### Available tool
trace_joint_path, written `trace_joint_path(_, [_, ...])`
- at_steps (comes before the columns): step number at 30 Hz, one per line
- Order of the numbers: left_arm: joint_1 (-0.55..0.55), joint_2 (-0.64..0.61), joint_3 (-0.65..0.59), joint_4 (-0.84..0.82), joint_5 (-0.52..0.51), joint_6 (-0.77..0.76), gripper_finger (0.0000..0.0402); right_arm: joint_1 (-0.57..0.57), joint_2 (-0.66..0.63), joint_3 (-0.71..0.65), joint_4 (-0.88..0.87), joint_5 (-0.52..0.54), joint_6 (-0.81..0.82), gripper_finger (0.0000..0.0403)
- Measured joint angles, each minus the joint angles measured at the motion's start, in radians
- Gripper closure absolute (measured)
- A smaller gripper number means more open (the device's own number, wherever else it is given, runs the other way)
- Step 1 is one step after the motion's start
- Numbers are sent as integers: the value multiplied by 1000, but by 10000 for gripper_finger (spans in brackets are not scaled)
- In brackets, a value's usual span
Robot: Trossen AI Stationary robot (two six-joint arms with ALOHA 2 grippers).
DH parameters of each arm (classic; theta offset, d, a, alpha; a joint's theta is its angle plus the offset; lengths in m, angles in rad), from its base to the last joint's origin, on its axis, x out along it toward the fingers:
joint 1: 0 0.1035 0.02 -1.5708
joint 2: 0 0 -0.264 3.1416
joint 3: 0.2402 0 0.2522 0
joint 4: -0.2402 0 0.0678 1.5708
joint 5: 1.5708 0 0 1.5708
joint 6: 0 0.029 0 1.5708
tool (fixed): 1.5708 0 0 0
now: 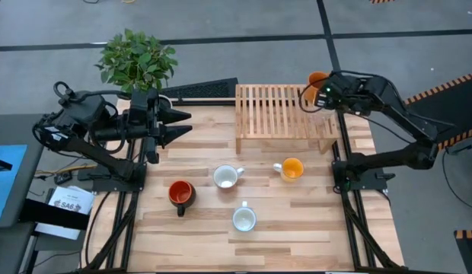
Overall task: Place coffee mugs
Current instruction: Put the black mug on the shelf
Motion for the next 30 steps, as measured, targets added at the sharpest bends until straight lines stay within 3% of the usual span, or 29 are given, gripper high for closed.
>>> trace_joint_path(6, [0,0,0,0,-35,1,243,26,-50,0,72,42,-8,193])
trace_joint_path(12, [0,0,0,-2,-96,37,243,96,-110,0,330,44,-168,194])
trace_joint_path(18, [0,0,0,-86,-104,0,243,288,-149,0,674,-126,-383,194])
trace_joint_path(23, [-1,0,0,-294,-41,-171,243,533,-133,1,828,-202,-467,194])
trace_joint_path(30, [-73,77,-21,-823,37,-509,243,787,-75,0,858,-183,-498,194])
